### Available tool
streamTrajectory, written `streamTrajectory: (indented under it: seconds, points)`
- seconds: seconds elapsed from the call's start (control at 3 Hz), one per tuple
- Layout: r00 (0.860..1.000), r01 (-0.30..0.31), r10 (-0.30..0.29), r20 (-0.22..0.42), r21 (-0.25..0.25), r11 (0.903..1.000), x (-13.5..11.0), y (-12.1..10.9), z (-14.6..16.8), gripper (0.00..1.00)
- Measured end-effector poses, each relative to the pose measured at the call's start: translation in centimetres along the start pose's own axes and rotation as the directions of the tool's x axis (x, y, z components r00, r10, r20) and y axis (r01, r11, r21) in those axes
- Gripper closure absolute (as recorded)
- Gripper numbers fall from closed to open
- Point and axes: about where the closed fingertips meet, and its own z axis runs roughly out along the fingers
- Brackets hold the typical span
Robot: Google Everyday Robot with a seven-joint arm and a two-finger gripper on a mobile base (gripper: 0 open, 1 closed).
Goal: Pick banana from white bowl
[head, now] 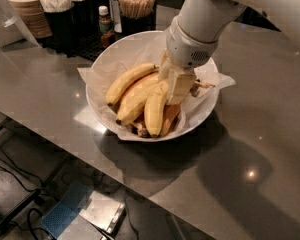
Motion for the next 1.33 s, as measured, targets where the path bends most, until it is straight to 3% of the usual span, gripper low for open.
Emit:
streamTrajectory:
  seconds: [0.33,0.67,1.0,1.33]
  points:
    - [0.999,-0.044,0.044,0.007,0.036,0.9984,0.4,0.3,-1.4,1.00]
    - [0.992,-0.105,0.095,0.080,0.127,0.9863,0.8,1.1,-4.7,1.00]
    - [0.976,-0.150,0.105,0.190,0.238,0.9597,1.1,2.3,-8.8,1.00]
    - [0.957,-0.169,0.071,0.283,0.339,0.9255,0.9,3.8,-12.9,1.00]
